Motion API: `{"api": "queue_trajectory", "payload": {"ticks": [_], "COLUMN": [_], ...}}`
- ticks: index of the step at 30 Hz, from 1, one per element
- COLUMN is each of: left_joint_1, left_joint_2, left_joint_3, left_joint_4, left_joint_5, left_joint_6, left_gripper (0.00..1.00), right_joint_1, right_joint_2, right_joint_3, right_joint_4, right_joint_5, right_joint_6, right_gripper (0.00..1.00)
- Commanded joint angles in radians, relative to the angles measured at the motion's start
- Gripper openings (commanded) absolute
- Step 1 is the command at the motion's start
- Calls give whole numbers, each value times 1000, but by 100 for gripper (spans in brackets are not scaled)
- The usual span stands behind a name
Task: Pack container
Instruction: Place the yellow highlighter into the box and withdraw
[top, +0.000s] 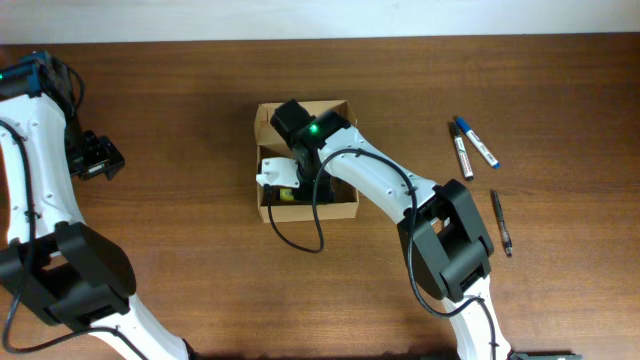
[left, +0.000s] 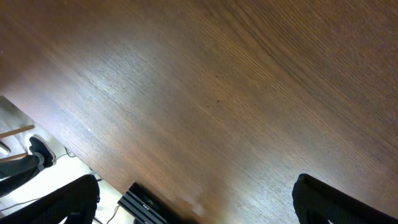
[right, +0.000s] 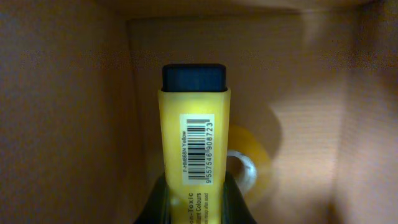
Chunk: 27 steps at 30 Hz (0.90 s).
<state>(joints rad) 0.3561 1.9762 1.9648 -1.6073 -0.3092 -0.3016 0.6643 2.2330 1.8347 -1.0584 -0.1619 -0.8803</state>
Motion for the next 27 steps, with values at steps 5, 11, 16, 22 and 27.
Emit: {"api": "queue_trajectory", "payload": {"ticks": [5,11,16,22,27], "left_joint_1": [6,6,6,6,6], "left_joint_2": [8,8,8,8,8], "left_joint_3": [-2,-2,-2,-2,-2], "left_joint_4": [0,0,0,0,0], "left_joint_5": [4,4,3,4,4], "left_joint_6": [11,11,11,11,11], "left_gripper": [100,100,100,100,100], "right_joint_1": [-3,-3,-3,-53,-260], "right_joint_2": [-5,-28,-30,-30,-17], "right_joint_3": [27,234,538,873,883], "right_joint_4": [-14,-122,-250,-330,-351], "right_joint_5": [-13,70,100,259,286], "right_joint_6": [92,212,344,611,777], "right_gripper": [34,52,43,26,30]}}
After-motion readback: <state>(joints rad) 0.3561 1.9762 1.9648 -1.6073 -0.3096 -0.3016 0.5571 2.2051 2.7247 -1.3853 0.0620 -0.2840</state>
